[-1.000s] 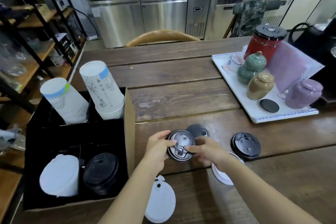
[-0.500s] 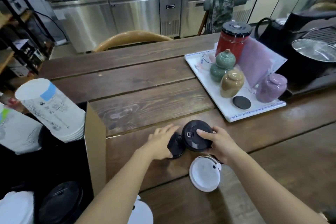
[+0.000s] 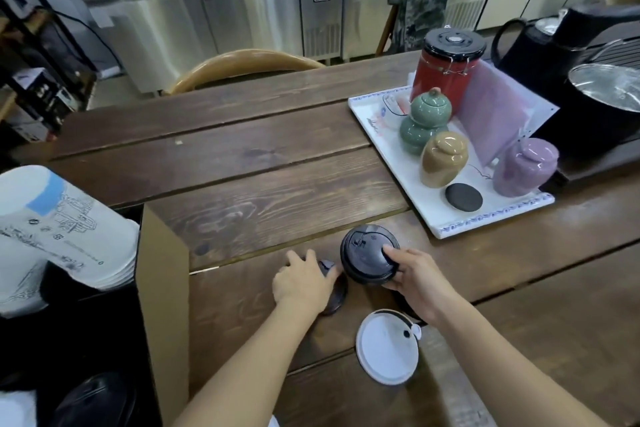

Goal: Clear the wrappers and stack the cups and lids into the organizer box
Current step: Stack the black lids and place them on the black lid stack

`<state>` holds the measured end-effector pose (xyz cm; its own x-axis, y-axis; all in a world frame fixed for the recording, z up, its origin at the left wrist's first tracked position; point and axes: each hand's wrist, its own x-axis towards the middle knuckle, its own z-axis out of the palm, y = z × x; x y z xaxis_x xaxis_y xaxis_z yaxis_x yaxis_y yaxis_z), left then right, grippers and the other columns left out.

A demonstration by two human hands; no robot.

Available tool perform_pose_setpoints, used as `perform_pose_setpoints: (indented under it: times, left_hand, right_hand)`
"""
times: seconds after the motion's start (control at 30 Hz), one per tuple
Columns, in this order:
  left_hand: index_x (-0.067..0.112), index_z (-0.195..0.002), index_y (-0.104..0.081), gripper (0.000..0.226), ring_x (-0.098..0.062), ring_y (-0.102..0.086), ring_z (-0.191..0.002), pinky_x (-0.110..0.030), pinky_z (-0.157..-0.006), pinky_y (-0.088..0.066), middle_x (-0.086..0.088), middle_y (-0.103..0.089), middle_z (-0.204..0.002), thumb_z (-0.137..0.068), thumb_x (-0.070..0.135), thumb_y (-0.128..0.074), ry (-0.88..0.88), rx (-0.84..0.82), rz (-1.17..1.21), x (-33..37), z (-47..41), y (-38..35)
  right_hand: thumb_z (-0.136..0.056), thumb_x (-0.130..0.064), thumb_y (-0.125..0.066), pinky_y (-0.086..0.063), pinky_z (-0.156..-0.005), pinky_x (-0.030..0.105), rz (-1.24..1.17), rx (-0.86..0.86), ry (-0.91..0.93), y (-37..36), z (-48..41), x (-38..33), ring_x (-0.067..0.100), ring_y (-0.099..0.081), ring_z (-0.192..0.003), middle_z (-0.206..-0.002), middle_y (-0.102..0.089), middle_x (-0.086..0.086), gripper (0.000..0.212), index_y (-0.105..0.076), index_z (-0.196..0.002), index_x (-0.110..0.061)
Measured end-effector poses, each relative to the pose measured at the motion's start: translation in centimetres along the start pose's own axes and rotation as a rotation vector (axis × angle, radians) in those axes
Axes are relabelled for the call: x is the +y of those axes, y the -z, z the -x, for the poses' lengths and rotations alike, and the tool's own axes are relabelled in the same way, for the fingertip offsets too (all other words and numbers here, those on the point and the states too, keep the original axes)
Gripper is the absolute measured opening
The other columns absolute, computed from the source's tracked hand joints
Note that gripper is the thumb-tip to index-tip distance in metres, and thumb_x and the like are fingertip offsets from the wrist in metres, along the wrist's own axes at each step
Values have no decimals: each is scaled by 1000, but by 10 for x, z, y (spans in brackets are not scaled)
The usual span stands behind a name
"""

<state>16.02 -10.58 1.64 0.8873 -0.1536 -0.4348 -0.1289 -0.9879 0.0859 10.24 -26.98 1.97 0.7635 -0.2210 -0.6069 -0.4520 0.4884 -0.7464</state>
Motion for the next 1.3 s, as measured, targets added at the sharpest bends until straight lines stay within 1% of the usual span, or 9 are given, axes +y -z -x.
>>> perform_pose_setpoints:
  times: [0.1, 0.23, 0.4, 0.57, 0.7, 0.93, 1.03, 1.17, 1.3]
  left_hand:
    - [14, -132, -37, 51, -39, -55, -110, -43, -88, -50, -20, -46, -132, -97, 47, -21, 94, -31, 257, -10, -7, 9]
    - [14, -128, -43, 38, -33, -58, -98, -39, -61, -61, -13, -52, -126, -98, 32, -30, 241, -82, 676, -33, -16, 15]
    - [12, -131, -43, 38, -27, -53, -103, -45, -72, -59, -9, -51, -113, -98, 31, -36, 414, -197, 1233, -38, -5, 3]
    - [11, -135, -42, 43, -30, -46, -124, -47, -79, -57, -10, -41, -143, -98, 33, -39, 433, -207, 1317, -32, 8, 2]
    - [11, -132, -47, 41, -29, -46, -124, -44, -77, -56, -8, -43, -143, -98, 32, -40, 420, -214, 1361, -29, 14, 6]
    - [10, -124, -53, 51, -24, -53, -108, -43, -83, -54, -5, -56, -125, -82, 36, -67, 353, -250, 1363, -32, 20, 1]
    - [10, -122, -55, 46, -21, -56, -99, -38, -78, -53, -8, -60, -124, -80, 18, -71, 304, -214, 1299, -31, 21, -4]
    - [9, -121, -56, 43, -22, -55, -99, -40, -83, -51, -9, -62, -117, -80, 7, -70, 316, -246, 1337, -28, 20, -2]
    - [9, -124, -54, 51, -23, -52, -101, -44, -90, -48, -8, -59, -113, -77, -6, -67, 362, -280, 1421, -28, 20, 0]
  right_hand:
    - [-86, -21, -59, -38, -68, 28, -21, 3, -61, -9, -3, 3, 20, -53, -78, -97, -65, 12, 23, -60, -105, -8]
    - [-91, -13, -55, -40, -59, 24, -67, -71, -157, -19, -4, 10, 14, -55, -65, -79, -65, 5, 14, -63, -97, -3]
    - [-89, -10, -60, -57, -59, 29, 88, -63, -138, -31, 5, 19, 27, -66, -79, -92, -67, 17, 21, -59, -104, 4]
    - [-89, -18, -62, -60, -55, 36, 390, 3, -49, -43, 11, 23, 31, -65, -66, -86, -64, 18, 14, -60, -91, -5]
    - [-89, -25, -62, -58, -57, 39, 558, 3, 24, -52, 17, 25, 30, -63, -65, -73, -60, 11, 18, -55, -74, -18]
    - [-85, -35, -63, -61, -61, 48, 908, 10, 3, -56, 19, 27, 32, -68, -68, -79, -62, 14, 30, -51, -79, -8]
    - [-83, -33, -66, -58, -65, 41, 895, 14, 53, -54, 14, 29, 30, -65, -87, -87, -59, 7, 28, -47, -92, -14]
    - [-71, -35, -69, -52, -88, 41, 864, -90, 74, -50, 1, 35, 31, -61, -102, -115, -61, 12, 36, -64, -101, -16]
    - [-79, -9, -70, -46, -69, 23, 720, -108, -7, -50, 1, 28, 16, -58, -90, -99, -62, 4, 33, -54, -107, -8]
